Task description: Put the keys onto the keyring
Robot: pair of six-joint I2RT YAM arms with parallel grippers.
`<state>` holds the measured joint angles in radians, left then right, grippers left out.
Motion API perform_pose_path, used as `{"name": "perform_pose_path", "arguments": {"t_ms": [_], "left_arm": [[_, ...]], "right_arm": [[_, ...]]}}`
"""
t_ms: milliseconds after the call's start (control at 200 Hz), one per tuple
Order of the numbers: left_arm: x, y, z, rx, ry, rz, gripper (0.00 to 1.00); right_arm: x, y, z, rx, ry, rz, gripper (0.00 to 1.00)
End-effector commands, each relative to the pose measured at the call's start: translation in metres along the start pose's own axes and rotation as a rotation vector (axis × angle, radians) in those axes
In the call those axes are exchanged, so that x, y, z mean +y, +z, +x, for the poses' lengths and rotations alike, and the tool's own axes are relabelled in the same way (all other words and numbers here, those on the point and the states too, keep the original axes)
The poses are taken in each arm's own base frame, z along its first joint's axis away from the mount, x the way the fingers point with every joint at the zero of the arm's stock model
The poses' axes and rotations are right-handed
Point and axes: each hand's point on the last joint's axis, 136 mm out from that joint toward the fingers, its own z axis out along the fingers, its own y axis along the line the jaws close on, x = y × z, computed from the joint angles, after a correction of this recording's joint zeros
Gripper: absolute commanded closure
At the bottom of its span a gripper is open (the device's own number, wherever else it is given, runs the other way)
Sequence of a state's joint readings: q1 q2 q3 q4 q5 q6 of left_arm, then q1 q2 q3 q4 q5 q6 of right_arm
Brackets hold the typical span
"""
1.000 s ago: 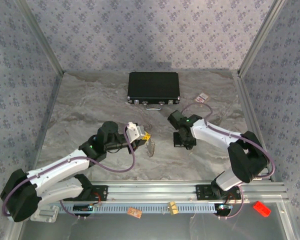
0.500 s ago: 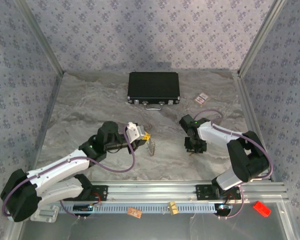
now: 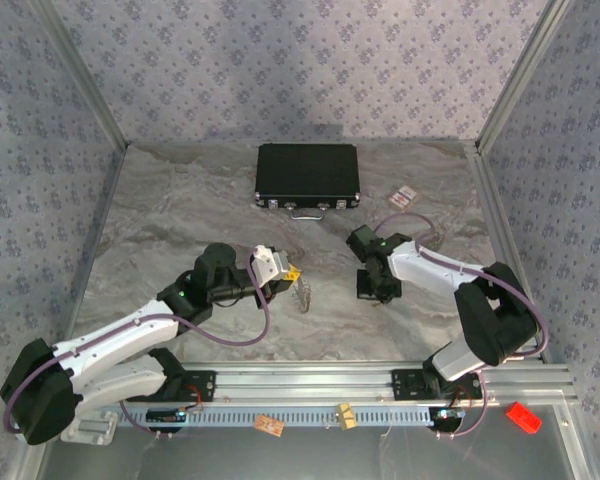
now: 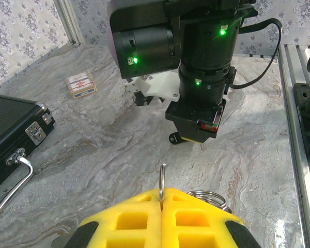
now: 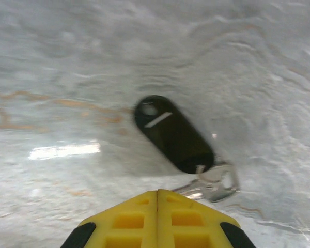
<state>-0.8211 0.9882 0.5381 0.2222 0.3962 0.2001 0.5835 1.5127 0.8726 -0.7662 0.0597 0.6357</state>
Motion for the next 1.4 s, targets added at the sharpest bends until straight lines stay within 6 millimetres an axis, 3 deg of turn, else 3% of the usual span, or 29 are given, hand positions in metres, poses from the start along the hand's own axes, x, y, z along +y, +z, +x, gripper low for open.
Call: {"name": "perform_pose_path", "arguments": {"t_ms": [0, 35, 85, 180, 275, 410, 565, 705, 945, 1184, 1254, 1339, 1399], "left_arm": [[-0.003, -0.004, -0.014, -0.054, 0.030, 0.012, 1.00], [-0.003, -0.004, -0.013, -0.054, 0.029, 0.012, 1.00], [-0.003, -0.004, -0.013, -0.054, 0.031, 0.012, 1.00], [-0.003, -0.004, -0.015, -0.059, 0.033, 0.011, 1.00], [-0.004, -0.004, -0.015, -0.061, 0.035, 0.011, 1.00], [-0.004, -0.003, -0.014, -0.061, 0.036, 0.013, 1.00], [-0.004, -0.006, -0.015, -0.062, 0.038, 0.011, 1.00], [-0.004, -0.007, -0.014, -0.062, 0.039, 0.005, 1.00], [-0.004, -0.005, -0.013, -0.059, 0.037, 0.009, 1.00], [-0.004, -0.005, -0.013, -0.060, 0.038, 0.008, 1.00], [-0.003, -0.005, -0.013, -0.058, 0.038, 0.007, 1.00], [-0.004, -0.005, -0.013, -0.057, 0.038, 0.009, 1.00], [-0.004, -0.005, -0.013, -0.057, 0.038, 0.010, 1.00]], "right_arm": [[0.017, -0.013, -0.005, -0.012, 0.002, -0.095, 1.00], [0.016, -0.013, -0.006, -0.012, 0.007, -0.090, 0.99], [0.008, -0.012, -0.007, -0.015, 0.014, -0.051, 0.85], [-0.024, -0.011, -0.004, -0.007, -0.019, 0.105, 0.71], [-0.044, -0.009, 0.005, 0.030, -0.035, 0.204, 0.67], [-0.043, -0.004, 0.004, 0.039, -0.037, 0.186, 0.62], [-0.032, 0.006, 0.001, 0.066, -0.044, 0.127, 0.62], [-0.035, 0.010, 0.000, 0.076, -0.042, 0.133, 0.63], [-0.043, 0.015, -0.004, 0.075, -0.044, 0.155, 0.82], [-0.043, 0.011, -0.011, 0.059, -0.063, 0.167, 0.93], [-0.041, 0.009, -0.012, 0.053, -0.064, 0.153, 0.88], [-0.038, 0.006, -0.013, 0.046, -0.056, 0.133, 0.73], [-0.038, 0.005, -0.013, 0.046, -0.050, 0.126, 0.68]]}}
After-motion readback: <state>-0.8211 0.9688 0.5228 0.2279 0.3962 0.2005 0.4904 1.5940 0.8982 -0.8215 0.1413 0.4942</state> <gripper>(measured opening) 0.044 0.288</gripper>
